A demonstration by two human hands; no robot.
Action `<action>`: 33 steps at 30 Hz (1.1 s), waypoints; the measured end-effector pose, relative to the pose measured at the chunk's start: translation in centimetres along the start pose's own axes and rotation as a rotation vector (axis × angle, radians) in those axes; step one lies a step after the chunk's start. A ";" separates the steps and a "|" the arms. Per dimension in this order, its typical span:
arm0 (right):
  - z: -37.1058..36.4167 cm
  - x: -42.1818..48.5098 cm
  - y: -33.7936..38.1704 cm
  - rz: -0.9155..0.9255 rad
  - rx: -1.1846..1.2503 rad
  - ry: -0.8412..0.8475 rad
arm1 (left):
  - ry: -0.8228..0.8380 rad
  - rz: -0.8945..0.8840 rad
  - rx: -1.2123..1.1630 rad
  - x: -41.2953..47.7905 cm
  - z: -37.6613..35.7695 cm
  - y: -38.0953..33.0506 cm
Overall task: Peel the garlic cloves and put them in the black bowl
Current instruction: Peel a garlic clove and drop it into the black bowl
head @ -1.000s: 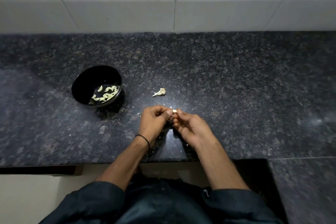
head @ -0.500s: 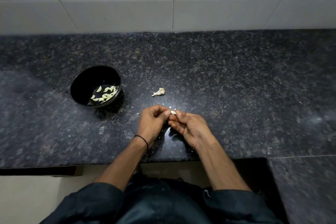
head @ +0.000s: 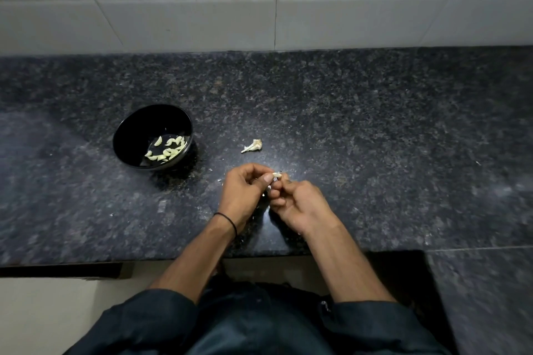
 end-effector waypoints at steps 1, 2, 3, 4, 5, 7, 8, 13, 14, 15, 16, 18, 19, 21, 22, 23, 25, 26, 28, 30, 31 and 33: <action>0.0 0.2 -0.1 -0.001 0.020 0.001 | 0.002 -0.001 -0.014 -0.1 -0.1 -0.1; 0.1 0.3 -0.2 0.006 -0.007 -0.016 | 0.007 0.004 -0.027 -0.1 -0.1 -0.2; 0.2 0.3 -0.2 0.016 -0.076 -0.043 | 0.013 0.015 -0.042 -0.2 -0.2 -0.1; 0.3 0.2 -0.1 0.027 -0.184 -0.078 | 0.018 0.032 -0.062 -0.2 -0.2 -0.1; 0.5 0.2 0.0 0.043 -0.305 -0.110 | 0.018 0.049 -0.083 -0.3 -0.2 0.0; 0.7 0.5 0.1 0.094 -0.540 -0.156 | -0.003 0.073 -0.106 -0.4 -0.3 0.0; 0.8 0.8 0.0 0.130 -0.655 -0.171 | -0.017 0.072 -0.108 -0.4 -0.3 -0.1; 0.9 1.3 0.5 0.274 -1.098 -0.247 | -0.058 0.064 -0.137 -0.6 -0.2 -0.3; 0.8 1.2 0.7 0.305 -1.134 -0.254 | -0.059 0.065 -0.135 -0.6 -0.1 -0.3; 0.8 1.1 0.9 0.338 -1.164 -0.259 | -0.063 0.066 -0.134 -0.6 0.0 -0.2; 0.6 1.0 1.1 0.369 -1.187 -0.256 | -0.073 0.069 -0.131 -0.6 0.1 -0.1; 0.5 0.9 1.4 0.410 -1.221 -0.244 | -0.095 0.070 -0.120 -0.5 0.5 0.1; 0.5 0.9 1.5 0.423 -1.228 -0.240 | -0.099 0.070 -0.112 -0.5 0.6 0.2; 0.6 0.9 1.7 0.440 -1.229 -0.230 | -0.102 0.062 -0.096 -0.4 0.7 0.5; 0.7 0.9 1.7 0.445 -1.228 -0.225 | -0.105 0.057 -0.087 -0.3 0.8 0.5; 0.7 1.0 1.8 0.453 -1.232 -0.223 | -0.110 0.053 -0.073 -0.3 0.9 0.6; 0.8 1.0 1.9 0.477 -1.244 -0.221 | -0.111 0.049 -0.029 -0.2 1.1 0.9; 0.7 0.8 2.0 0.497 -1.248 -0.222 | -0.111 0.048 -0.011 -0.1 1.1 1.0; 0.8 0.6 2.2 0.533 -1.251 -0.241 | -0.121 0.046 0.022 0.0 1.3 1.2; 1.0 0.6 2.3 0.548 -1.247 -0.267 | -0.135 0.044 0.034 0.0 1.3 1.2; 1.0 0.6 2.2 0.548 -1.239 -0.272 | -0.139 0.042 0.032 0.0 1.3 1.2; 1.0 0.5 2.2 0.548 -1.215 -0.267 | -0.143 0.041 0.028 0.0 1.2 1.2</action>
Point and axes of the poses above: each hand's wrist, its own x-axis towards the middle knuckle, its own z-axis out of the back of the hand, y = z × x, the point moved 4 cm from there along x, towards the middle knuckle, and after that the axes turned 15 degrees about y, right-handed, at the moved point
